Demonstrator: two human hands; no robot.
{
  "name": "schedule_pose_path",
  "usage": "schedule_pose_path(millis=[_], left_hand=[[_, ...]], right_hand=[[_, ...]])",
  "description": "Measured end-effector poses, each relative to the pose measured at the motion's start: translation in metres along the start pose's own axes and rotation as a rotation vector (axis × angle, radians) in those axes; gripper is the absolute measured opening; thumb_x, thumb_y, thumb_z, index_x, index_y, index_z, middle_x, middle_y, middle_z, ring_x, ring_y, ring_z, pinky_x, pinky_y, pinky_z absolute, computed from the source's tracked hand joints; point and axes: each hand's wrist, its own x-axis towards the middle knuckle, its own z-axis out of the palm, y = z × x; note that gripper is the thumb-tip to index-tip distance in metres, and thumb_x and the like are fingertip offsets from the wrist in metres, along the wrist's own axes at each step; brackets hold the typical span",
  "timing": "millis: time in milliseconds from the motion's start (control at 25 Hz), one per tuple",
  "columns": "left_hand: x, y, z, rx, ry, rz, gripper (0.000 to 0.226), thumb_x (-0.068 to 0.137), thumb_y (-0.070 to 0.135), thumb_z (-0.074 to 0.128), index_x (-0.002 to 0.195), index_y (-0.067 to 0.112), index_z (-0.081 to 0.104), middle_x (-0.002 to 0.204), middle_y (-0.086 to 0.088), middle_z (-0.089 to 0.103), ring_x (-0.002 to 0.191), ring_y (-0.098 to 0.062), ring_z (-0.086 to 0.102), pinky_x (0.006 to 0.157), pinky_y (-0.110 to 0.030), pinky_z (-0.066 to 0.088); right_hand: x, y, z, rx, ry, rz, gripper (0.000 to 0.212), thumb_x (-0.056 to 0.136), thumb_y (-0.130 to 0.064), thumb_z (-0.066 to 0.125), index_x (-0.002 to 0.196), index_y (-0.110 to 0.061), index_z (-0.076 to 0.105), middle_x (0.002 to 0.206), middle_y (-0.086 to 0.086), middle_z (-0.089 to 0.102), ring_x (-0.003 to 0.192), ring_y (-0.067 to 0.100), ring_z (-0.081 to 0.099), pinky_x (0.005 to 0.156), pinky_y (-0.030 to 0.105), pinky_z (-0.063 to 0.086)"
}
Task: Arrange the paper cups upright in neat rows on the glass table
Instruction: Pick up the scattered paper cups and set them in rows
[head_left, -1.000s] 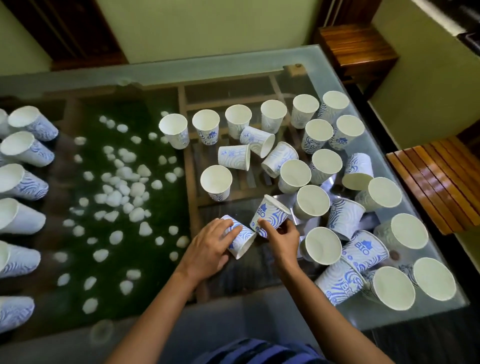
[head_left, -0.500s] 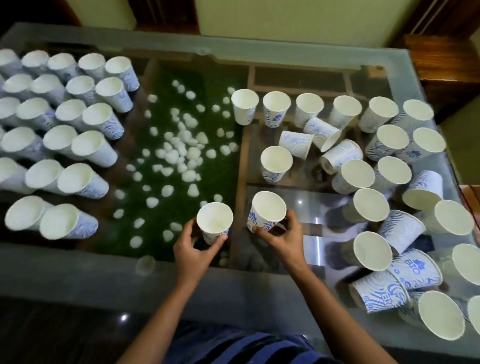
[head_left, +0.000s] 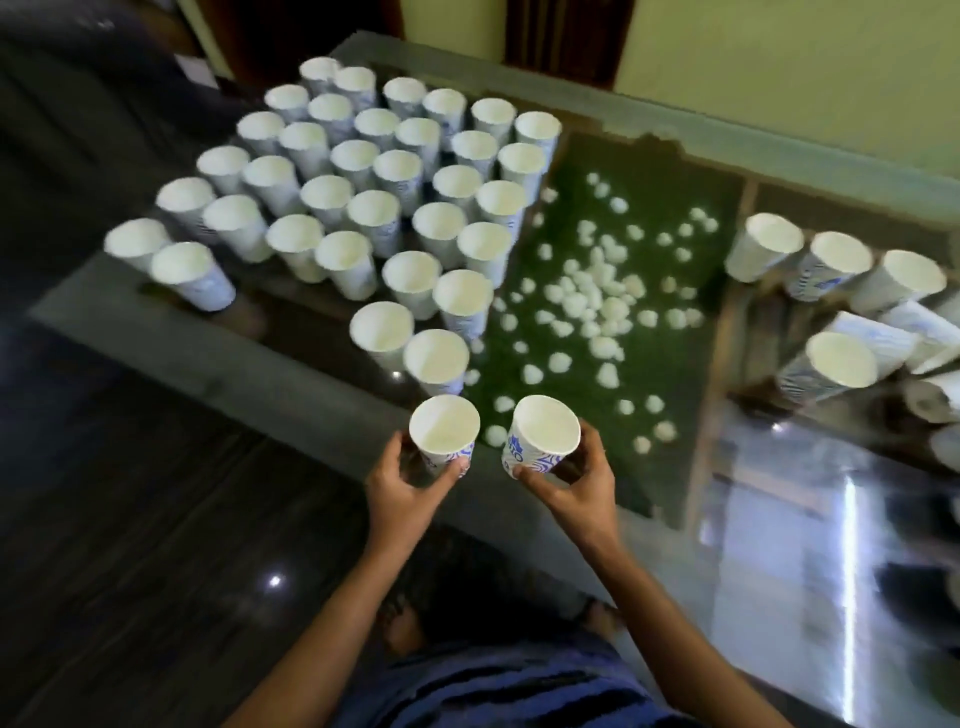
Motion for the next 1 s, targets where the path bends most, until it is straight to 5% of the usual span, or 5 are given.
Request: schedule_pose_path(millis=[280,400,560,720,1000], left_hand=[[0.050,-0.030,-0.156,0.018,0.114,0.020,0.048,0.060,0.027,0.084,0.096,0.045,0.056,0.098,0.022,0.062,0.094,0.006,0.061,0.073,-0.005,0.046],[0.080,-0.035,-0.185,0.000,0.150,0.017,0.048,0.059,0.029,0.083,0.094,0.046,0.055,0.099,0.019,0.063,0.096,-0.001,0.062,0.077,-0.014,0.049],[0.125,-0.039,-0.200,-0.041,0.173,0.009,0.049,0.058,0.035,0.083,0.097,0.044,0.056,0.103,0.016,0.064,0.098,-0.002,0.062,0.077,-0.013,0.050],[0.182,-0.049,-0.207,0.013,0.118,-0.002,0.052,0.058,0.030,0.085,0.104,0.030,0.058,0.105,0.005,0.066,0.099,-0.009,0.062,0.082,-0.024,0.052],[0.279,-0.056,-0.199,0.203,-0.130,-0.083,0.074,0.059,0.040,0.083,0.124,0.019,0.052,0.121,0.001,0.061,0.113,-0.014,0.055,0.094,-0.035,0.048]], right_hand=[[-0.011,-0.044,0.161,0.001,-0.181,-0.086,0.074,0.062,-0.013,0.085,0.121,-0.026,0.043,0.113,-0.020,0.055,0.102,-0.001,0.058,0.079,0.013,0.051],[0.006,-0.059,0.200,-0.052,-0.217,-0.115,0.074,0.062,-0.017,0.085,0.122,-0.024,0.042,0.114,-0.018,0.054,0.102,0.002,0.058,0.078,0.010,0.049],[0.035,-0.070,0.240,-0.111,-0.222,-0.143,0.076,0.063,-0.020,0.085,0.124,-0.022,0.040,0.118,-0.009,0.053,0.109,0.013,0.055,0.090,0.029,0.049],[0.069,-0.075,0.279,-0.144,-0.161,-0.172,0.073,0.063,-0.017,0.084,0.121,-0.022,0.040,0.116,-0.006,0.052,0.108,0.012,0.054,0.092,0.033,0.049],[0.114,-0.082,0.308,-0.203,0.085,-0.058,0.078,0.062,-0.014,0.084,0.125,-0.014,0.038,0.115,-0.005,0.050,0.107,0.006,0.046,0.089,0.017,0.037]])
